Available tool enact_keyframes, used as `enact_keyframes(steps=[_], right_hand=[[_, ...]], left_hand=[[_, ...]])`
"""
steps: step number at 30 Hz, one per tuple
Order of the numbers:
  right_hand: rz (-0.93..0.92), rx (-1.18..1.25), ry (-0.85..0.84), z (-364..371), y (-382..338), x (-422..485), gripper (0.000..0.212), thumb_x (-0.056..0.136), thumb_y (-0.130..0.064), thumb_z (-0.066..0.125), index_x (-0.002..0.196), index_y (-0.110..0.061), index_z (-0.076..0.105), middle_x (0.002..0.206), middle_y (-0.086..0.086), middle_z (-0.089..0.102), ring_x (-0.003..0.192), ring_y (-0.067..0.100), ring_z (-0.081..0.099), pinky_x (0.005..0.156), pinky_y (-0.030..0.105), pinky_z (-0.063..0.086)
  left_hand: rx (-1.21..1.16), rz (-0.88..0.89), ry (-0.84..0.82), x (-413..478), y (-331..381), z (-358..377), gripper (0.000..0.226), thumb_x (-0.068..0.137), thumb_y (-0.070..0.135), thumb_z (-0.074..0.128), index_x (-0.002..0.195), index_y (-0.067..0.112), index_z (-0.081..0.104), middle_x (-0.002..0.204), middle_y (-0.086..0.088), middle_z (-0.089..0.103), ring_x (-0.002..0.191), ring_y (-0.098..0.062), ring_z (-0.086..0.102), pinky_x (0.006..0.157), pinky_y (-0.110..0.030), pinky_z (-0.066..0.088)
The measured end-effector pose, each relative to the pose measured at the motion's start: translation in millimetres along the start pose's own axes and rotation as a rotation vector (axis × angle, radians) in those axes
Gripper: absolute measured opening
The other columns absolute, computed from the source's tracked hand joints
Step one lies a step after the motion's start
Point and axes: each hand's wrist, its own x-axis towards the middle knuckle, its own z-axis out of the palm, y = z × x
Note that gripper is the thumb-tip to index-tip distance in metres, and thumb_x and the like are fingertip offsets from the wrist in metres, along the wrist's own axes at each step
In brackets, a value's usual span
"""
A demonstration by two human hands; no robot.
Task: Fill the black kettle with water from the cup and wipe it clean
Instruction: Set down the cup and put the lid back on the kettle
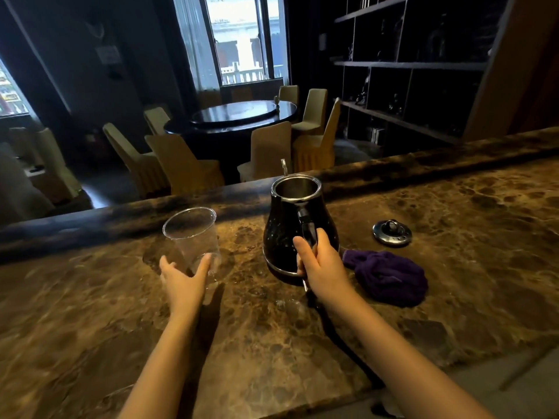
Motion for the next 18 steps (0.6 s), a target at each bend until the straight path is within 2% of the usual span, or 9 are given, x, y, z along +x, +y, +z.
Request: enact_keyframes(steps=[2,3,6,8,10,12,15,18], right_hand=[[-0.028,-0.108,-0.042,-9.3,-2.0,-4.0,0.026,0.093,-0.039,0.036,0.086,-0.014,0.043,0.073,0.005,0.054,0.065,0.016,0.053,0.06,0.021,0.043],[-0.05,-0.153,-0.049,-14.9,-1.4,-5.3,0.036,0.092,-0.042,0.032,0.086,-0.009,0.047,0.077,0.008,0.056,0.07,0.018,0.055,0.064,0.027,0.045],[-0.08,-0.218,0.033,-42.1,2.6,-2.0,0.039,0.095,-0.037,0.029,0.088,-0.009,0.055,0.082,0.011,0.06,0.075,0.02,0.057,0.068,0.036,0.045],[-0.051,-0.309,0.15,-68.9,9.3,10.5,0.035,0.097,-0.029,0.033,0.09,-0.007,0.058,0.085,0.014,0.064,0.081,0.024,0.059,0.074,0.041,0.045],[-0.007,-0.515,0.245,-99.0,22.3,29.3,0.029,0.095,-0.026,0.039,0.094,-0.006,0.06,0.092,0.016,0.065,0.09,0.03,0.058,0.08,0.044,0.045],[0.093,-0.776,0.264,-126.8,39.8,47.9,0.028,0.093,-0.027,0.043,0.109,-0.009,0.058,0.109,0.016,0.063,0.106,0.035,0.051,0.09,0.044,0.041],[0.27,-1.033,0.197,-155.8,61.5,65.8,0.04,0.091,-0.031,0.048,0.127,-0.013,0.047,0.131,0.017,0.051,0.121,0.037,0.038,0.099,0.045,0.035],[0.34,-1.11,0.086,-169.4,76.5,75.7,0.043,0.089,-0.031,0.052,0.129,-0.015,0.046,0.133,0.017,0.047,0.122,0.036,0.037,0.1,0.044,0.036]], left_hand=[[-0.057,0.063,0.107,-32.1,10.7,9.2,0.067,0.085,0.03,0.06,0.14,0.011,0.027,0.142,-0.017,0.036,0.127,-0.031,0.042,0.106,-0.049,0.038],[-0.064,0.124,0.11,-47.7,16.7,16.8,0.056,0.087,0.027,0.057,0.136,0.011,0.035,0.135,-0.015,0.041,0.121,-0.028,0.046,0.102,-0.045,0.042],[-0.072,0.287,-0.082,-83.2,37.5,45.6,0.035,0.089,0.024,0.053,0.122,0.017,0.046,0.112,0.005,0.053,0.101,-0.011,0.053,0.08,-0.016,0.044],[-0.109,0.323,-0.247,-97.2,52.4,64.3,0.028,0.089,0.024,0.053,0.117,0.022,0.048,0.099,0.017,0.052,0.092,0.001,0.053,0.072,-0.007,0.044],[-0.148,0.324,-0.375,-105.6,64.3,79.4,0.026,0.089,0.029,0.053,0.114,0.024,0.051,0.1,0.017,0.057,0.095,0.003,0.055,0.082,-0.011,0.046],[-0.228,0.284,-0.482,-110.6,72.5,92.1,0.027,0.089,0.033,0.052,0.112,0.02,0.055,0.104,0.006,0.066,0.099,-0.006,0.062,0.088,-0.025,0.049],[-0.373,0.231,-0.496,-115.2,81.9,106.7,0.017,0.091,0.032,0.049,0.092,0.018,0.058,0.081,-0.001,0.067,0.075,-0.014,0.066,0.075,-0.03,0.054],[-0.402,0.237,-0.411,-117.3,81.8,116.1,0.025,0.09,0.04,0.045,0.081,0.018,0.054,0.064,0.001,0.054,0.055,-0.009,0.052,0.057,-0.026,0.046]])
